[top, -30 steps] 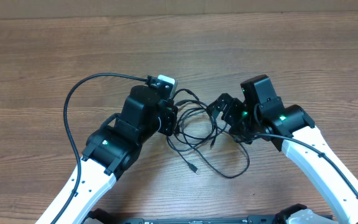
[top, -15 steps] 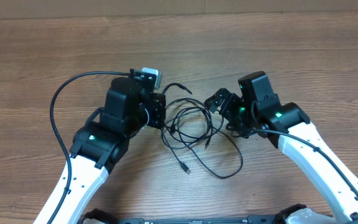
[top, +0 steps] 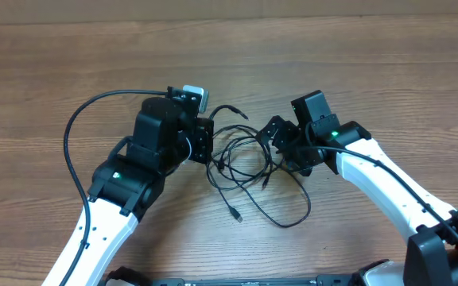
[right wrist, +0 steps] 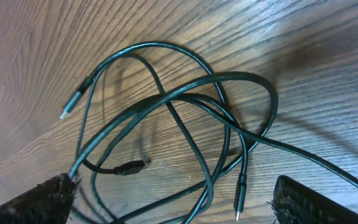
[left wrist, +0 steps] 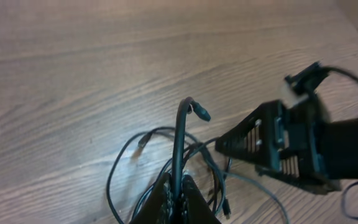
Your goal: Untangle cables
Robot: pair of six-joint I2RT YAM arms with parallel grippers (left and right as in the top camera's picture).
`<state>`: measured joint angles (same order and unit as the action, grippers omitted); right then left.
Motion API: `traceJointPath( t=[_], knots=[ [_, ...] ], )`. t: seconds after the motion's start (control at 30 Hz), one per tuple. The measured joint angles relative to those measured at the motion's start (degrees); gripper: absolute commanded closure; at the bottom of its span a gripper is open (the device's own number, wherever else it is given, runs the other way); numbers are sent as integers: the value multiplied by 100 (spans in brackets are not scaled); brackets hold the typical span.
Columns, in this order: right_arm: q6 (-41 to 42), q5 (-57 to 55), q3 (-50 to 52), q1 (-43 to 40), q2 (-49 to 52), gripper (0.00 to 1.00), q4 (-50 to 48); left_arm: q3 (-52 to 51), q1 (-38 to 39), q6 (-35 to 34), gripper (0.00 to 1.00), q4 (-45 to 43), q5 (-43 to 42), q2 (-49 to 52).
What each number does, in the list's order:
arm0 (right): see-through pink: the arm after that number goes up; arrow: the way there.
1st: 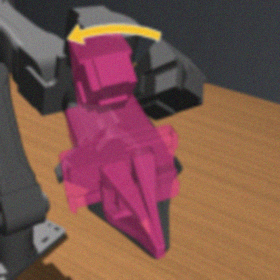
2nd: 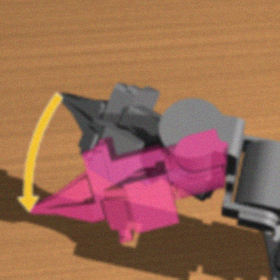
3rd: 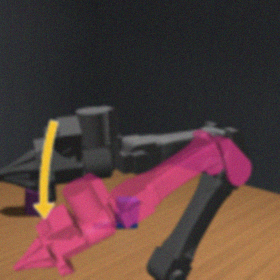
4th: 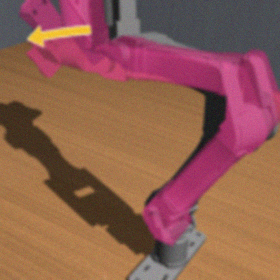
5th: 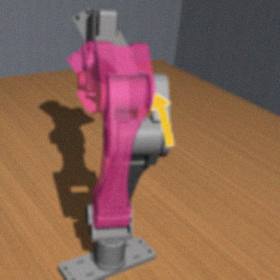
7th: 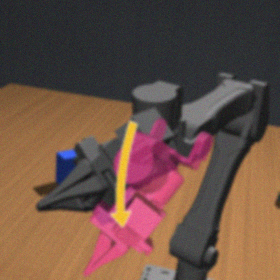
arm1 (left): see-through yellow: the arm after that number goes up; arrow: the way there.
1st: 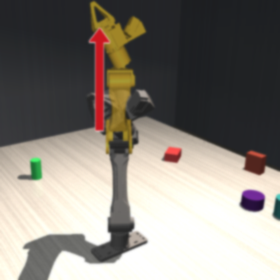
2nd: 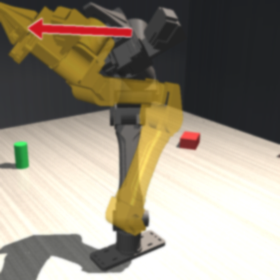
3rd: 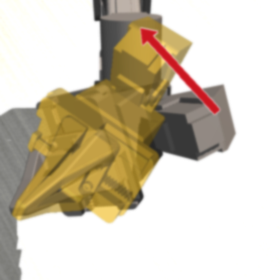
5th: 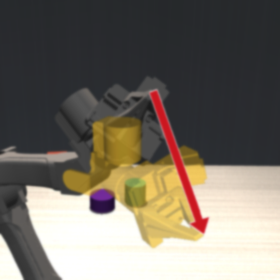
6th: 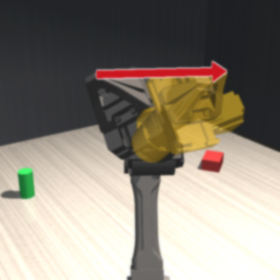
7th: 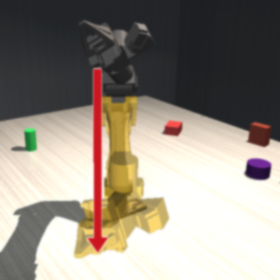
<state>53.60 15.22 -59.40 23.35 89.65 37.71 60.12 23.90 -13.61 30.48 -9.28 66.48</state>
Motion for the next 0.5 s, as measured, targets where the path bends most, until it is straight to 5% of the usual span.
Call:
traceJointPath(
  t=[0.5],
  knots=[
    [-299,-442,0,0,0,0,61,540,-411,105,96,278,98,-15]
  ],
)
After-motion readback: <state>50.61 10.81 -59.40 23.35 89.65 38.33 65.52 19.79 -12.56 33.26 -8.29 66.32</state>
